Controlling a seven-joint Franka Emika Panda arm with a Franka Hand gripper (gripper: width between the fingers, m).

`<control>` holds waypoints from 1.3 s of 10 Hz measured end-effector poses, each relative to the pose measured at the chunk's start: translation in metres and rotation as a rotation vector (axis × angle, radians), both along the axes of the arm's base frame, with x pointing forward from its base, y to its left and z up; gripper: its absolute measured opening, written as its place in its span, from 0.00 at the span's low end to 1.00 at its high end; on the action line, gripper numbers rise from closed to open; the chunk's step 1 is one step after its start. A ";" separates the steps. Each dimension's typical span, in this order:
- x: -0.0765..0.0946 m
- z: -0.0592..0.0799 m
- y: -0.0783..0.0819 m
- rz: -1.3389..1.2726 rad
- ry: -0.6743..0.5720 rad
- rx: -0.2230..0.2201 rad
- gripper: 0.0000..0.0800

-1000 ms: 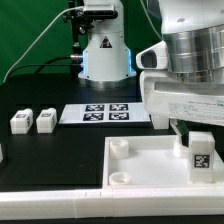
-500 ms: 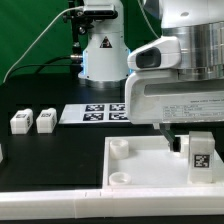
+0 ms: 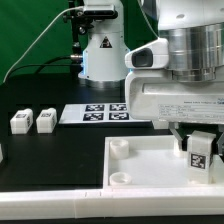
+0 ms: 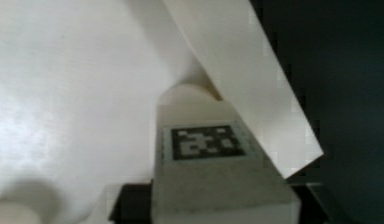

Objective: Assemble one leg

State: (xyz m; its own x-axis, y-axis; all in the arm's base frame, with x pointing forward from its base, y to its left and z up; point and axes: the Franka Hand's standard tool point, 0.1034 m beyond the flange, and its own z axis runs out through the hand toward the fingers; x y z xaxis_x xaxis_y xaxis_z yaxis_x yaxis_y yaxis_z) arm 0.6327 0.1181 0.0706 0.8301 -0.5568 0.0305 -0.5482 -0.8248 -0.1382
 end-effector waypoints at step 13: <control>-0.002 -0.002 0.003 -1.254 0.171 0.174 0.62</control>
Offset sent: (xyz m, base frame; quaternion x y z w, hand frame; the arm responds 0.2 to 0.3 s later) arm 0.0118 -0.0023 0.0057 0.0010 -0.0105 0.4437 0.8961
